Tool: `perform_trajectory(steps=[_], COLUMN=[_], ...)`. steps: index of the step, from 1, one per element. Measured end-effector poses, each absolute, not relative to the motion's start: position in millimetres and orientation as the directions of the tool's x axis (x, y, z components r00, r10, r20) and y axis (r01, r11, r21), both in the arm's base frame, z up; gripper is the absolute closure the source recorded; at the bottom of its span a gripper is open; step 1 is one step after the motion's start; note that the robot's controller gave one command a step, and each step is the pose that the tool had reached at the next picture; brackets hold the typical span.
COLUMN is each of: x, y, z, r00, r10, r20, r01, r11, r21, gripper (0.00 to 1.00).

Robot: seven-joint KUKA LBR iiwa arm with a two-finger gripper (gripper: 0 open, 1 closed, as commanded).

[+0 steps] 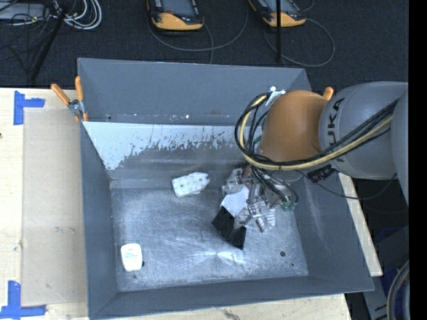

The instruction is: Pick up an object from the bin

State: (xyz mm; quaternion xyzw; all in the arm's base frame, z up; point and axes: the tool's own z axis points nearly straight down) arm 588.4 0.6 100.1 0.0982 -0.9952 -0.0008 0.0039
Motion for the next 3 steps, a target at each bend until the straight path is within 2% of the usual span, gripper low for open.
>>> perform_trajectory(steps=[1,2,3], x=[595.7,593.2,594.9], y=[-1.6,-2.9,1.0], z=[128.6,164.7,225.0], r00=[-0.987,-0.985,-0.984], r10=[-0.163,-0.173,-0.180], r20=[-0.002,0.012,0.000], r01=[-0.163,-0.173,-0.180], r11=[0.987,0.985,0.984], r21=[0.001,0.003,0.001], gripper=[1.00,1.00,1.00])
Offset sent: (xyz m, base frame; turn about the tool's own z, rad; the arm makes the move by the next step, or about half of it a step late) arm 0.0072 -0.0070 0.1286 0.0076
